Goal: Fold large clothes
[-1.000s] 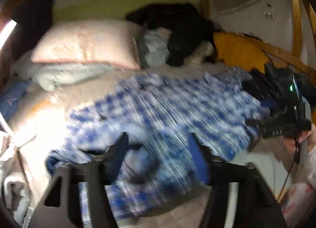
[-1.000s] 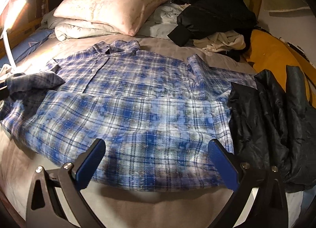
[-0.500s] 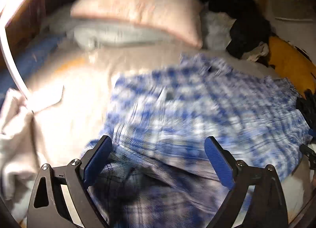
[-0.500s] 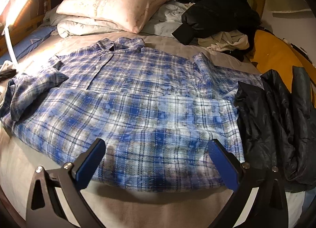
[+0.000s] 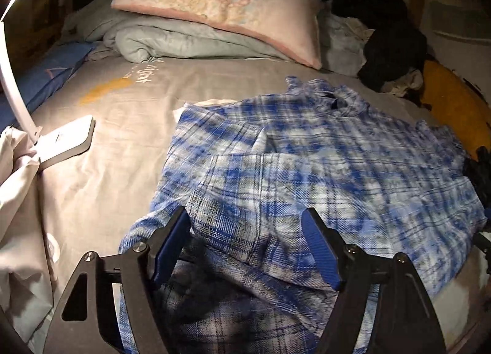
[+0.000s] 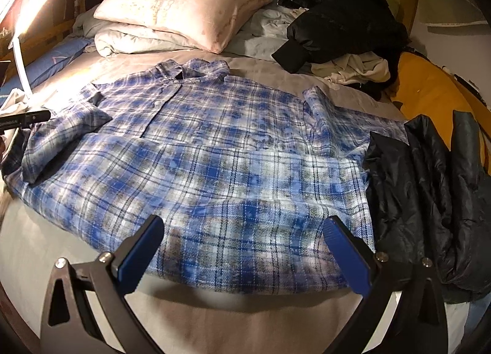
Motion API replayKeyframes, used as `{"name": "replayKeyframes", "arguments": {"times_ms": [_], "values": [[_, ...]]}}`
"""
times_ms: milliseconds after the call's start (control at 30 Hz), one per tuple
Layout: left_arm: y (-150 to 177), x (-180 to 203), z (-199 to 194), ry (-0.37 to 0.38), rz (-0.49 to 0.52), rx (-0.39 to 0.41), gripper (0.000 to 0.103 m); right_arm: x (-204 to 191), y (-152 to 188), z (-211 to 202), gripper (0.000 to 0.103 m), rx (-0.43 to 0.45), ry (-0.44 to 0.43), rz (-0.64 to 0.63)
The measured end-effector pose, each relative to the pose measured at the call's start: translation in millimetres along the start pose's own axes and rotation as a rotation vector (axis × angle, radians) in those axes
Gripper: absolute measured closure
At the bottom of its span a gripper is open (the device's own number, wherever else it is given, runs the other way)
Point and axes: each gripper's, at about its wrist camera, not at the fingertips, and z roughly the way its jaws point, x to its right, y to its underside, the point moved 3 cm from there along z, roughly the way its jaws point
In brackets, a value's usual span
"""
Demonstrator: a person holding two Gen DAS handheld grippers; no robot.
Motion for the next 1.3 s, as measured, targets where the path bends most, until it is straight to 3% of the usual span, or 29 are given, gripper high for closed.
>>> {"name": "replayKeyframes", "arguments": {"times_ms": [33, 67, 100, 133, 167, 300, 400, 533, 633, 733, 767, 900, 1000, 1067, 1233, 1300], "values": [[1, -1, 1, -0.002, -0.007, -0.006, 0.031, 0, 0, -1, 0.0, 0.002, -0.002, -0.003], [2, -2, 2, -0.007, -0.018, -0.004, 0.045, 0, 0, -1, 0.0, 0.002, -0.002, -0.005], [3, -3, 1, -0.01, -0.028, 0.002, 0.074, 0, 0, -2, 0.0, 0.003, -0.001, -0.006], [2, -4, 1, 0.0, -0.035, 0.007, 0.088, 0, 0, -2, 0.0, 0.004, 0.0, -0.006], [2, -2, -2, 0.026, -0.04, 0.015, 0.096, 0, 0, -2, 0.0, 0.004, 0.0, -0.005], [0, 31, -36, 0.104, 0.033, 0.142, 0.097, 3, -2, -5, 0.0, 0.014, -0.002, 0.007], [6, 68, -64, 0.21, 0.088, 0.192, 0.097, 5, -7, -12, 0.0, 0.047, -0.003, 0.009], [29, 130, -89, 0.34, 0.226, 0.187, 0.097, 5, -11, -19, 0.0, 0.077, -0.011, 0.007], [50, 172, -88, 0.448, 0.266, 0.092, 0.097, 5, -10, -19, 0.0, 0.069, -0.01, 0.007], [68, 199, -82, 0.501, 0.31, 0.009, 0.096, 10, -8, -18, 0.0, 0.062, -0.012, 0.02], [74, 205, -80, 0.504, 0.326, -0.011, 0.094, 12, -8, -18, 0.0, 0.061, -0.015, 0.027], [89, 214, -78, 0.466, 0.39, -0.066, 0.063, 16, -5, -19, 0.0, 0.056, -0.04, 0.049], [90, 214, -94, 0.435, 0.423, -0.003, 0.054, 9, -4, -21, 0.0, 0.071, -0.048, 0.013], [83, 207, -102, 0.414, 0.41, 0.041, 0.049, 2, -3, -22, 0.002, 0.07, -0.12, 0.021], [61, 183, -104, 0.352, 0.347, 0.107, 0.04, -18, -1, -18, 0.015, 0.059, -0.262, 0.049], [54, 174, -100, 0.311, 0.323, 0.121, 0.032, -31, 1, -13, 0.023, 0.051, -0.295, 0.035]]}}
